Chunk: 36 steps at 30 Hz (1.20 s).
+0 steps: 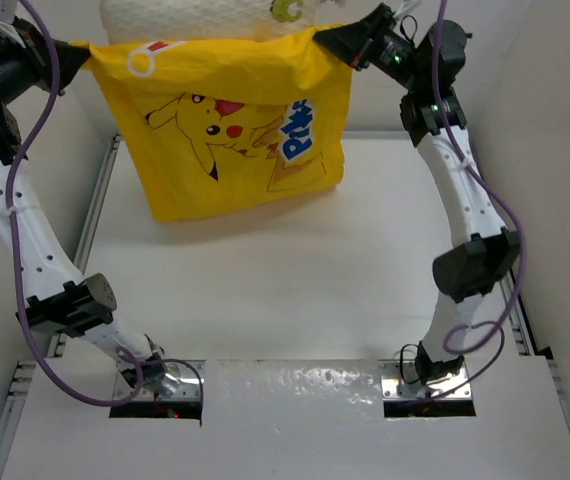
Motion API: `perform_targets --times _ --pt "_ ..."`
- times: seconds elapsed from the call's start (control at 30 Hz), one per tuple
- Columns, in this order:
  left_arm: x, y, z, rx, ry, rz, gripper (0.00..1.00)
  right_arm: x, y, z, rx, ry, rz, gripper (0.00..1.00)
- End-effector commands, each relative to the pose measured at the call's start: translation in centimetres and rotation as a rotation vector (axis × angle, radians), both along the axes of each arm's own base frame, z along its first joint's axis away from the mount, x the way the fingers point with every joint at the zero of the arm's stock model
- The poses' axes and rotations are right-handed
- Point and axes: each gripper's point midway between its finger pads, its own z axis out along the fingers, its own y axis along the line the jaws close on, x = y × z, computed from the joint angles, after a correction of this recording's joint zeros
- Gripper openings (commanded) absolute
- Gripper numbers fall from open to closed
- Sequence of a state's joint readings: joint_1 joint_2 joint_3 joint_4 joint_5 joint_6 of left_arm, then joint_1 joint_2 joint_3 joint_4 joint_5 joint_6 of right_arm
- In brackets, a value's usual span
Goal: Put the pillow into the pillowcase
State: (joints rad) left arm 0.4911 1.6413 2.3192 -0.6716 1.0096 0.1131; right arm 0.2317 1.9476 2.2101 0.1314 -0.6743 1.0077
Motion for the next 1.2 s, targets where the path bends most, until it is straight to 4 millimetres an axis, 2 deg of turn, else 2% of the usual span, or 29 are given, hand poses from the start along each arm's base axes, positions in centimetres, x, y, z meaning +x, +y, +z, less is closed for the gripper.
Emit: perform_targets --times 0.0,0.03,0.1,0.13,0.17,0.23,0.27,0.3,0.33,0.37,0.4,0.43,0.47,0.53,0.57,0.6,0.63,0.67,0.73,0.77,0.83,0.87,0.9,0.97,1.0,1.03,1.07,1.13,1.17 --pt "-0.7 -1.0 5.5 -0.177 -0.103 -0.024 0.00 -3.9 -0.3 2.1 0.074 -0.066 -0.006 0.00" --pt "-0.1 -0.7 5.4 -0.187 -0.122 -0.022 0.00 -3.2 -1.0 1.6 0.085 -0.058 -0.062 0.00" --pt "-0.6 -0.9 8.6 -0.196 -0.230 -0.028 0.00 -2.6 -1.8 4.2 0.047 -0.115 -0.123 0.00" --pt "-1.0 -1.0 10.5 -0.182 -0.289 -0.024 0.00 -2.6 -2.1 6.7 0.034 -0.185 -0.156 0.00" --pt "-2.1 -1.3 13.6 -0.152 -0.393 -0.017 0.00 -6.8 -3.7 14.9 0.103 -0.396 -0.211 0.00" --pt "-3.6 -2.0 16.3 -0.135 -0.501 -0.031 0.00 -7.9 -4.4 16.4 0.098 -0.455 -0.247 0.00" --pt "-3.7 -2.0 16.1 -0.146 -0.489 -0.025 0.00 -4.7 -3.4 11.1 0.028 -0.321 -0.248 0.00" --pt "-2.9 -2.0 14.7 -0.162 -0.429 -0.025 0.00 -4.0 -3.0 7.4 -0.005 -0.247 -0.256 0.00" --pt "-2.4 -3.1 13.4 -0.167 -0.380 -0.050 0.00 -8.8 -3.7 10.1 0.047 -0.387 -0.289 0.00" --pt "-0.7 -2.4 11.9 -0.188 -0.347 -0.016 0.00 -6.4 -3.9 5.1 0.011 -0.282 -0.343 0.00" --pt "-1.1 -2.5 13.4 -0.174 -0.420 -0.014 0.00 -6.7 -4.8 7.1 0.028 -0.303 -0.381 0.00" --pt "-2.1 -2.2 15.7 -0.162 -0.512 0.003 0.00 -4.3 -4.7 5.7 -0.079 -0.264 -0.412 0.00" --pt "-4.6 -2.5 20.0 -0.130 -0.676 0.024 0.00 -9.2 -6.3 15.7 -0.005 -0.487 -0.458 0.00" --pt "-7.8 -3.6 23.0 -0.057 -0.850 0.017 0.00 -11.1 -7.3 19.8 0.037 -0.601 -0.495 0.00" --pt "-8.7 -4.2 23.3 -0.049 -0.860 0.000 0.00 -12.1 -7.6 20.3 0.046 -0.612 -0.497 0.00" --pt "-7.3 -3.9 21.9 -0.092 -0.759 0.002 0.00 -11.9 -7.4 18.9 0.027 -0.581 -0.491 0.00" --pt "-4.7 -4.5 18.6 -0.111 -0.607 -0.048 0.00 -10.9 -7.1 13.5 -0.014 -0.481 -0.476 0.00" --pt "-1.5 -3.7 14.4 -0.115 -0.450 -0.010 0.00 -10.4 -7.1 10.6 -0.009 -0.435 -0.479 0.00" --pt "1.0 -3.8 10.5 -0.153 -0.339 0.034 0.00 -7.3 -7.1 4.8 -0.038 -0.291 -0.515 0.00" --pt "2.2 -3.0 9.5 -0.179 -0.319 0.065 0.00 -5.0 -6.8 5.1 -0.069 -0.266 -0.519 0.00" --pt "2.0 -1.8 12.9 -0.152 -0.428 0.103 0.00 -5.4 -5.8 9.1 -0.116 -0.332 -0.479 0.00" --pt "-2.2 -2.4 18.2 -0.114 -0.607 0.124 0.00 -8.7 -6.7 17.2 -0.014 -0.522 -0.504 0.00" --pt "-4.5 -2.3 20.9 -0.079 -0.743 0.133 0.00 -11.9 -7.8 21.3 0.070 -0.640 -0.527 0.00" --pt "-7.3 -3.3 22.8 -0.048 -0.831 0.115 0.00 -13.4 -8.6 22.1 0.082 -0.682 -0.559 0.00" --pt "-6.3 -3.4 21.4 -0.056 -0.754 0.103 0.00 -19.7 -10.7 24.5 0.138 -0.786 -0.579 0.00" --pt "-3.5 -3.6 17.4 -0.072 -0.588 0.052 0.00 -12.7 -8.8 14.9 0.029 -0.584 -0.569 0.00" --pt "-1.4 -3.5 14.1 -0.102 -0.469 0.052 0.00 -12.8 -9.3 12.8 0.046 -0.552 -0.586 0.00" --pt "2.1 -3.5 7.1 -0.113 -0.274 0.089 0.00 -7.0 -8.7 4.3 -0.075 -0.304 -0.616 0.00" --pt "4.6 -2.2 3.4 -0.139 -0.184 0.142 0.00 -5.6 -8.0 4.1 -0.117 -0.276 -0.592 0.00"
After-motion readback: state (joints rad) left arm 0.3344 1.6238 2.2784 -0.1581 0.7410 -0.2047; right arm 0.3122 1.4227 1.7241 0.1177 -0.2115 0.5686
